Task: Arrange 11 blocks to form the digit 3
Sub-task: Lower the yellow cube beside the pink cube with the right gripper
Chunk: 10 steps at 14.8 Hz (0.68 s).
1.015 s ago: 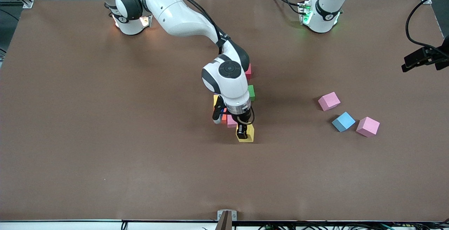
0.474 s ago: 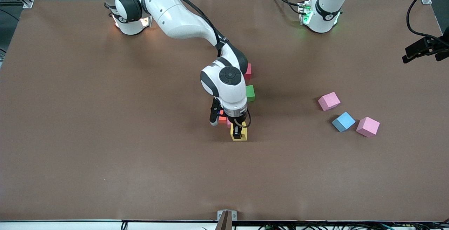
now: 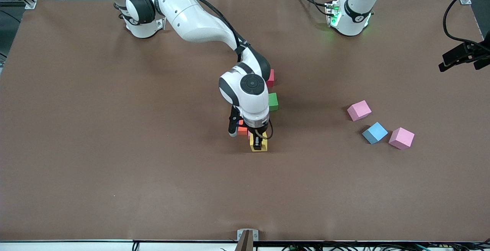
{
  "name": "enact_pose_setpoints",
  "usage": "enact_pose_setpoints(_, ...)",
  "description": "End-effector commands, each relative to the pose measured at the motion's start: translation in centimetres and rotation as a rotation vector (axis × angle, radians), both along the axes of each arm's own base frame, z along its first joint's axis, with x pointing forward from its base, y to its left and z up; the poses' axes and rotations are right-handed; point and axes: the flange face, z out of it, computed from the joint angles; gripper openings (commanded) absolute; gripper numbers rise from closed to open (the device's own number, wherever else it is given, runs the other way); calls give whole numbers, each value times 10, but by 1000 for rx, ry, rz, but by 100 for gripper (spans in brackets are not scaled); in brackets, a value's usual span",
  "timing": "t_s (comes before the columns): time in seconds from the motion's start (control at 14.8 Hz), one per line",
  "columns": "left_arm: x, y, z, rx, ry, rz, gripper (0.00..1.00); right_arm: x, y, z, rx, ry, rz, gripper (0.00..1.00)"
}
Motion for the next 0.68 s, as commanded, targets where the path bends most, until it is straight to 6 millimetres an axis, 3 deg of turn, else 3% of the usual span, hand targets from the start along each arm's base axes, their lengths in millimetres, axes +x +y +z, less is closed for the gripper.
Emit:
enact_pose_setpoints(0.0, 0, 2, 6, -20, -28, -10, 100, -1, 2, 0, -13, 9, 16, 0)
enact_pose_setpoints(0.47, 6, -5, 0, -19, -19, -20, 100, -7, 5, -2, -24, 23, 22, 0)
enact_pose_setpoints(0.61, 6, -5, 8, -26, -36, -19, 100, -8, 6, -2, -25, 24, 23, 0)
